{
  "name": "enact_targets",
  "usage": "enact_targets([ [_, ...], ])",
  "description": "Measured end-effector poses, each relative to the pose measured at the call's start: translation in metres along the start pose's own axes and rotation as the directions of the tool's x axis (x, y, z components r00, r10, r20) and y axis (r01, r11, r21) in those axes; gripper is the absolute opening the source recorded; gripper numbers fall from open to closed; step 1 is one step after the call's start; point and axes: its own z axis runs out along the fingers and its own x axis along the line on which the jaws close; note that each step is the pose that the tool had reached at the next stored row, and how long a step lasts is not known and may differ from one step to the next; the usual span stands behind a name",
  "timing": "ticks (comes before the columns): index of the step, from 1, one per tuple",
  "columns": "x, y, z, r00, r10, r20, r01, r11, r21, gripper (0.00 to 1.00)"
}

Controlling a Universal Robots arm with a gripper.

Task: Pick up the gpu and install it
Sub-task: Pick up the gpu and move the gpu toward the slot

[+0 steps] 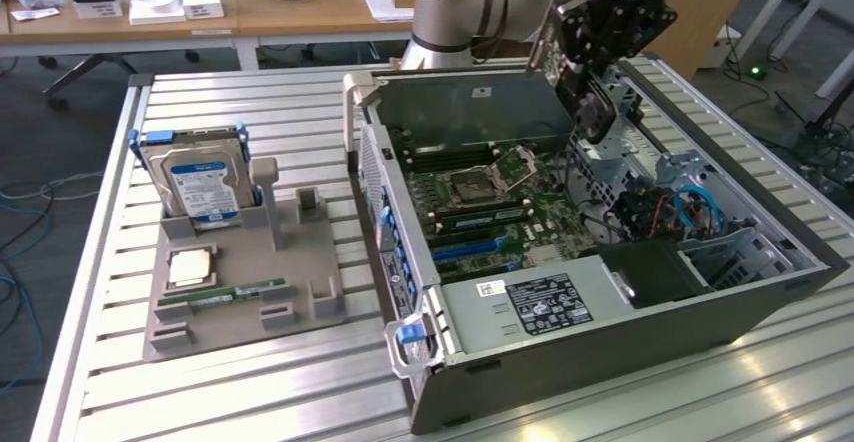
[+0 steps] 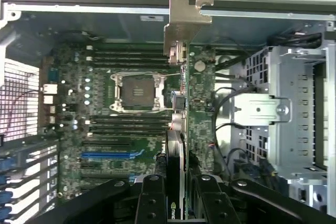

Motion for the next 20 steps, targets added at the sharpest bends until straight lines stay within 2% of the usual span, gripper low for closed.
enact_targets([
  [7,-0.030,0.0001,0.0005,1.0000,0.000,0.0001,0.000,1.0000,-0.0020,0.26],
  [11,-0.032,-0.0002,0.0004,1.0000,0.000,0.0000,0.000,1.0000,-0.0020,0.26],
  [17,-0.035,-0.0073,-0.0004,1.0000,0.000,-0.0004,0.000,1.0000,-0.0021,0.26],
  [20,-0.035,-0.0078,-0.0004,1.0000,0.000,-0.0003,0.000,1.0000,-0.0020,0.26],
])
